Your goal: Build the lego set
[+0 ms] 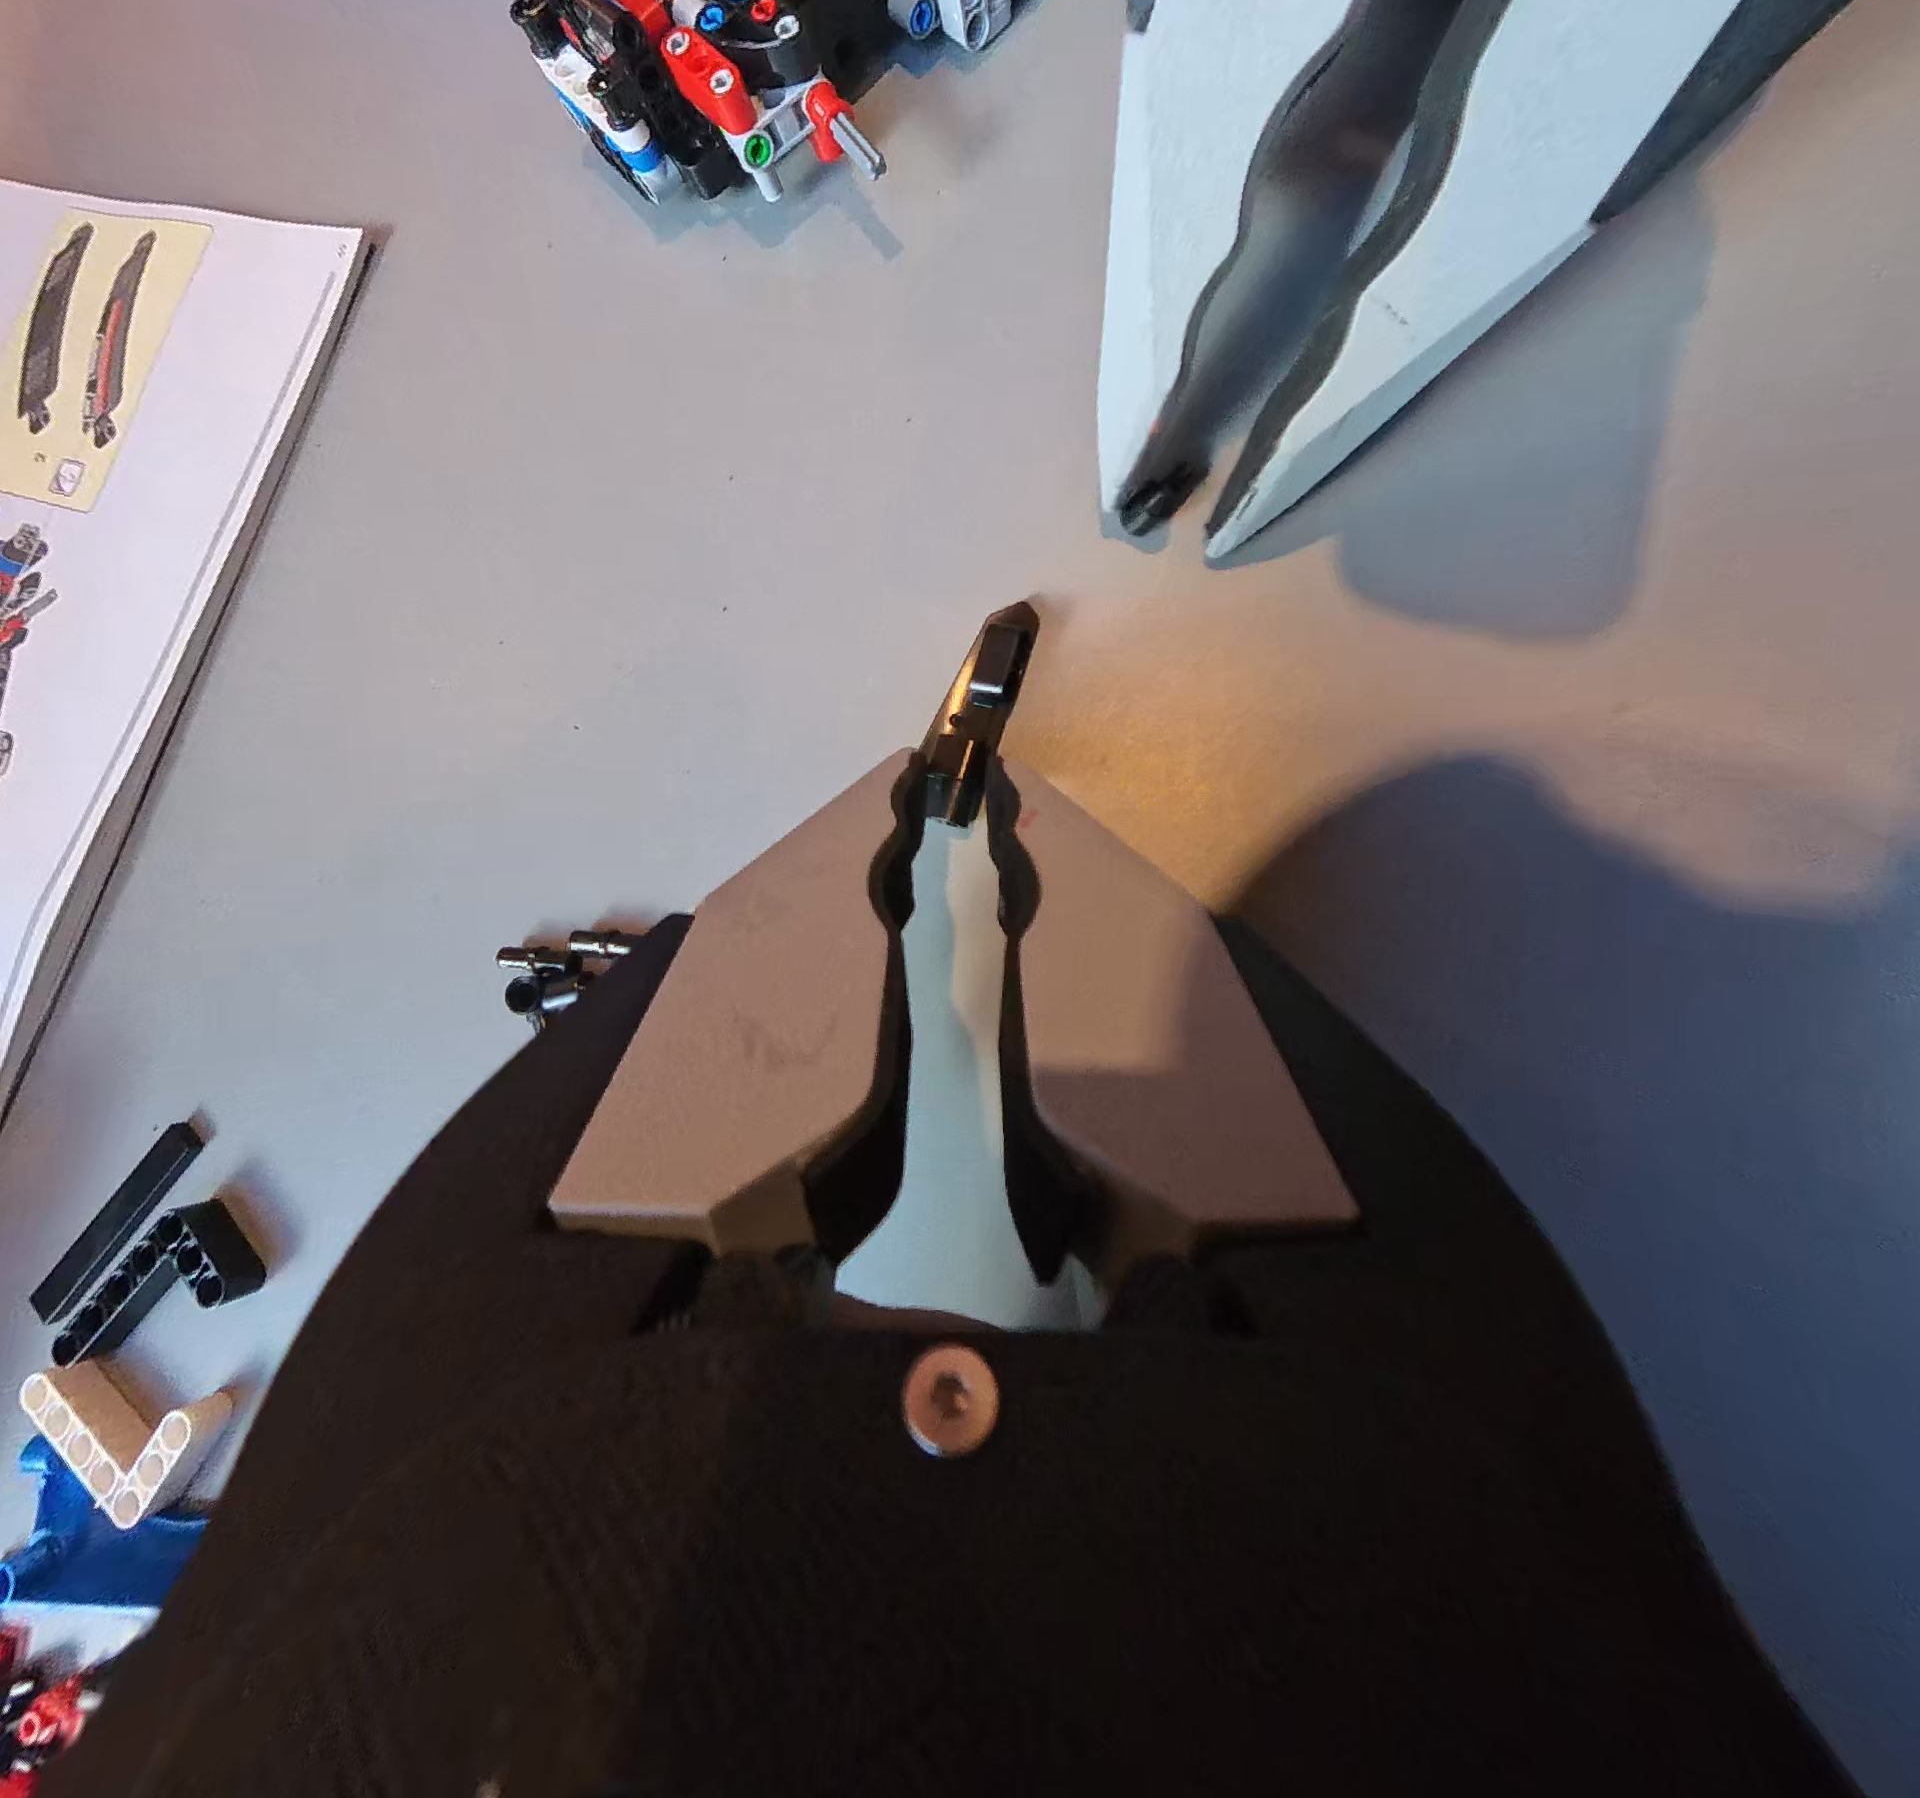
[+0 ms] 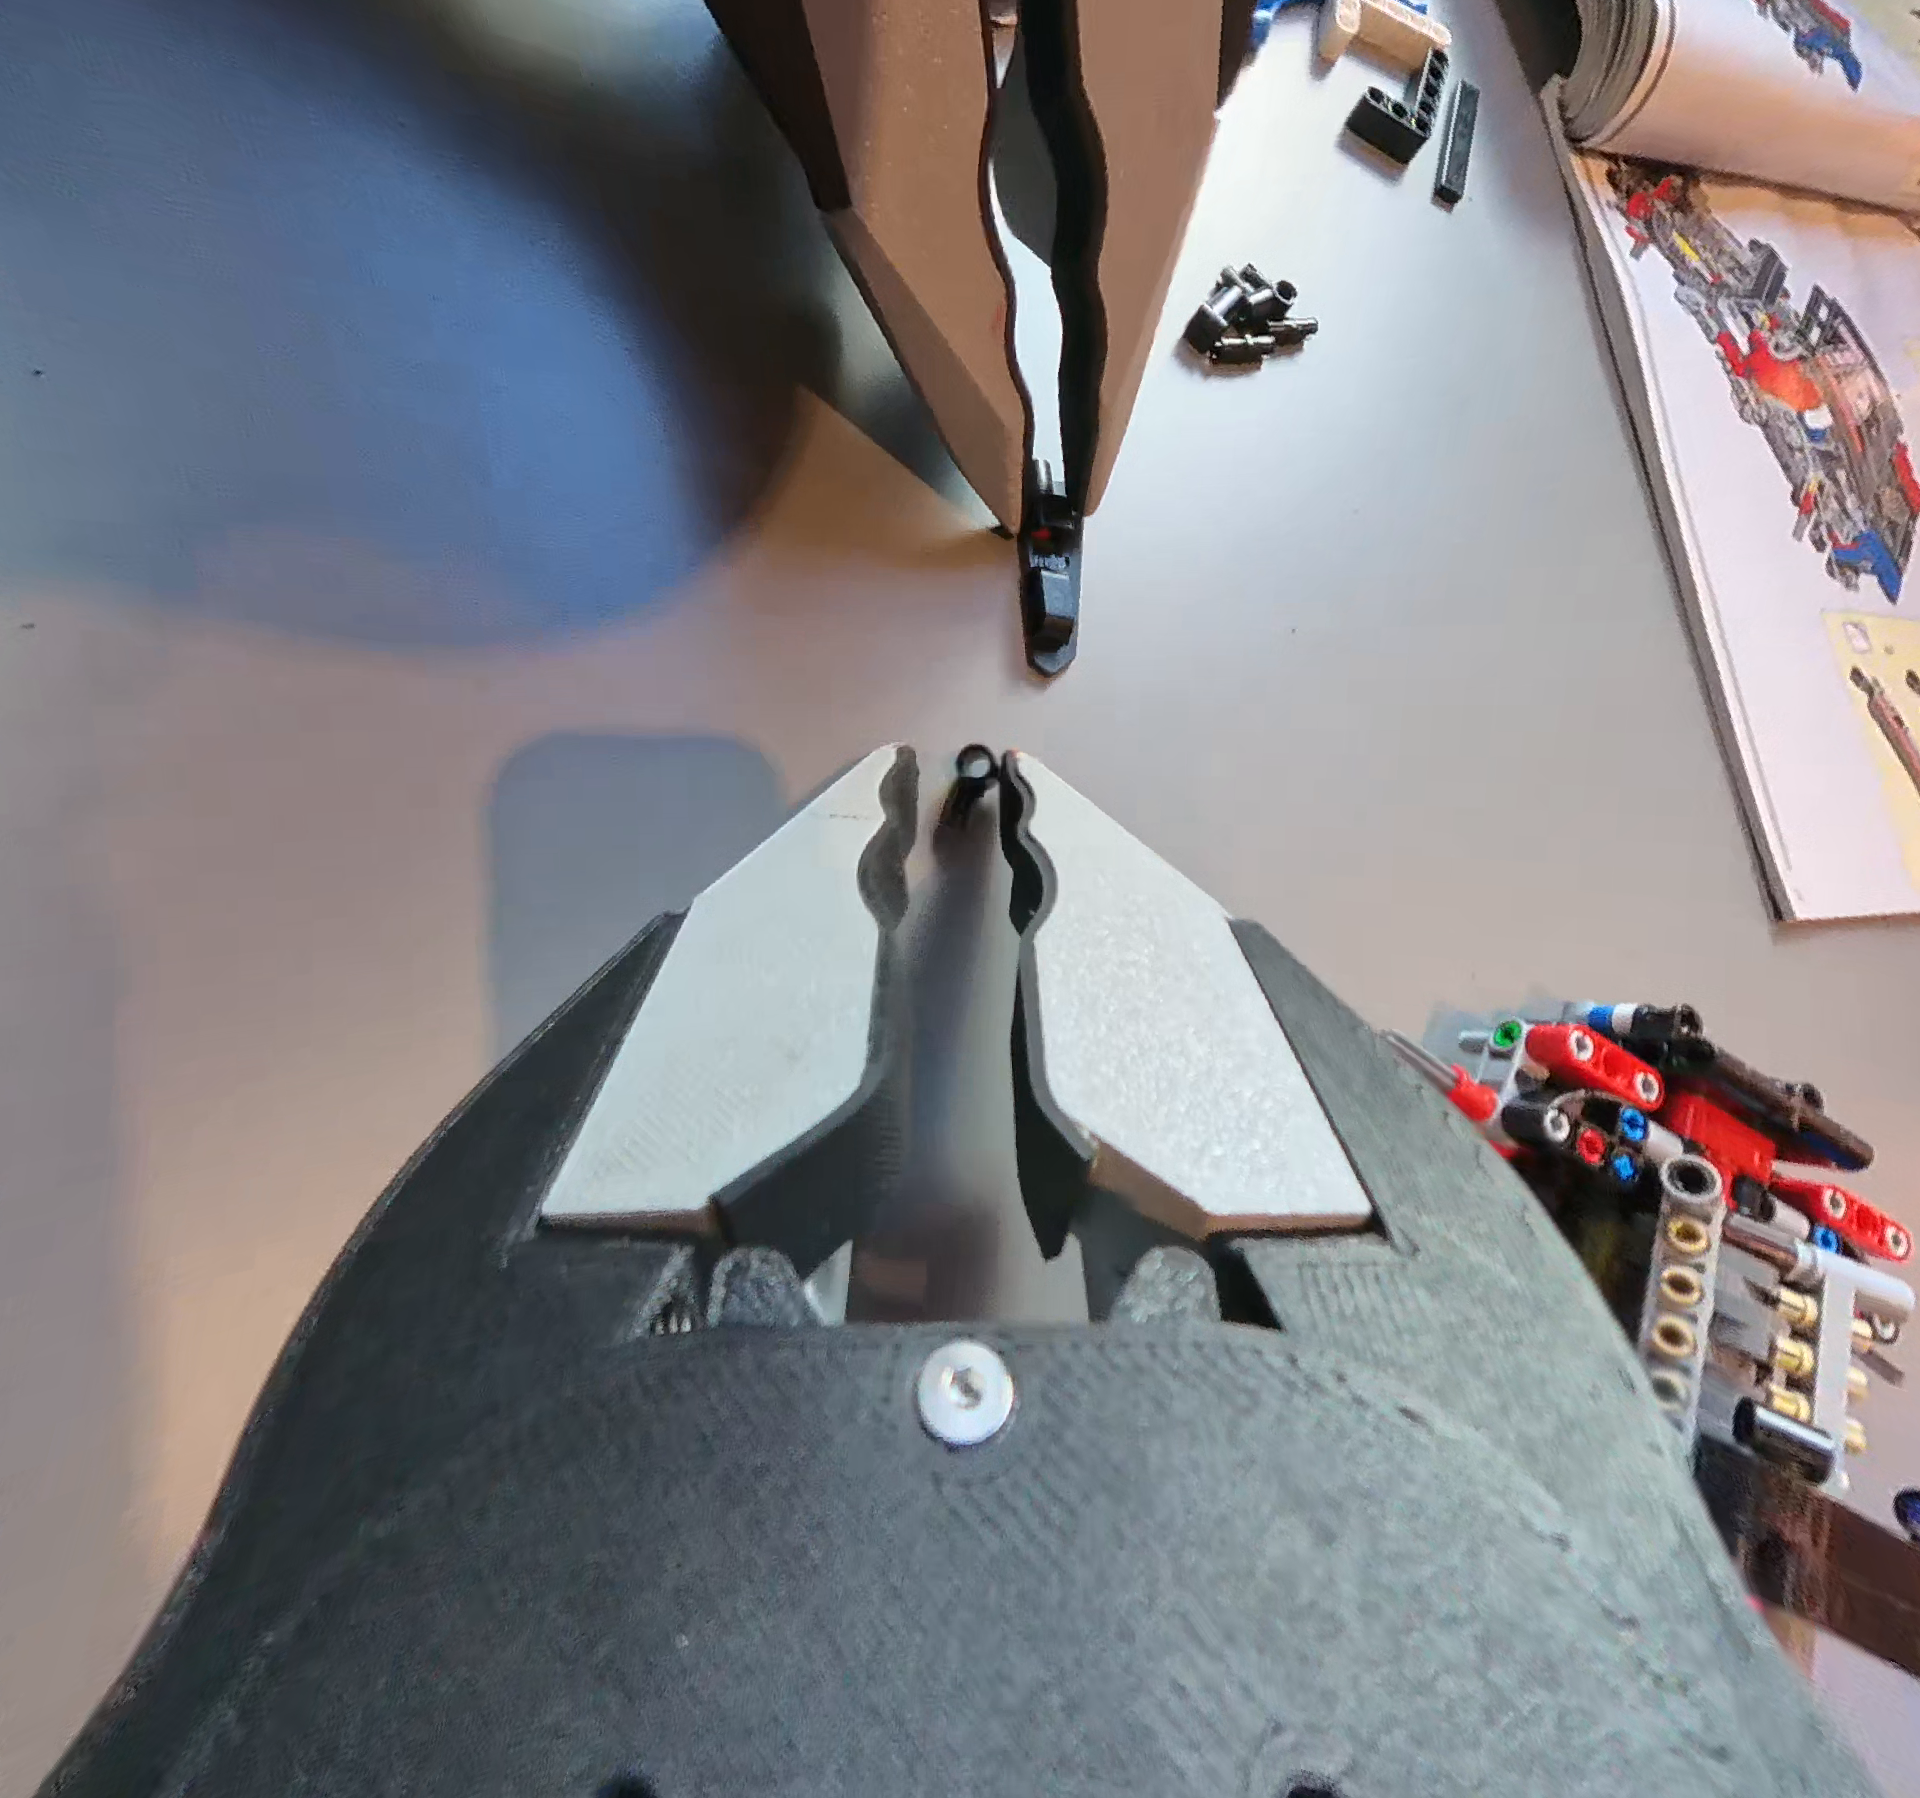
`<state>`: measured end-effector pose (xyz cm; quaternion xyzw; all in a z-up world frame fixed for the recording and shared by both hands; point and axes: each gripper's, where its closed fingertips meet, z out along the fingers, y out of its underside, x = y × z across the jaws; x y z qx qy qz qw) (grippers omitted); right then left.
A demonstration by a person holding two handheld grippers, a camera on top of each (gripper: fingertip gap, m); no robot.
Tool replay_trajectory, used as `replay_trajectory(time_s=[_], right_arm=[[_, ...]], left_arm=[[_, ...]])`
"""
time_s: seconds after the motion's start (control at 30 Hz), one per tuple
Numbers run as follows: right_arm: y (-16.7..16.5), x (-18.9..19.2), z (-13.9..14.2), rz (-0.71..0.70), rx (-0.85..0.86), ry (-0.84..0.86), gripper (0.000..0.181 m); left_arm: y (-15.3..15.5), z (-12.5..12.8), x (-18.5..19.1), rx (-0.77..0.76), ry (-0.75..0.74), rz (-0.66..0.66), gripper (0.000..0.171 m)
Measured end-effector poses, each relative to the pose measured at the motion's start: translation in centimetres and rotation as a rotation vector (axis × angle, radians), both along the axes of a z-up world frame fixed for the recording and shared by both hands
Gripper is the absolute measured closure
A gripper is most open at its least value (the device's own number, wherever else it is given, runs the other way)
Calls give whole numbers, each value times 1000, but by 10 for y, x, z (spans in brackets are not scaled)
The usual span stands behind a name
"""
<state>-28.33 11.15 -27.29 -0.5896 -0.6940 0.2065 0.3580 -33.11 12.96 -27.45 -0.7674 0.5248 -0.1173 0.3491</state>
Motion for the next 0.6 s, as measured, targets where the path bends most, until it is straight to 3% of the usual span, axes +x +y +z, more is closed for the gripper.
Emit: replay_trajectory(time_s=[0.23,0.6], right_arm=[[-10,10,-1,-67,-181,-19,163],[-39,-17,1,15,-182,-24,158]], left_arm=[[0,0,1,1,-13,18,163],[0,0,1,1,-10,31,163]])
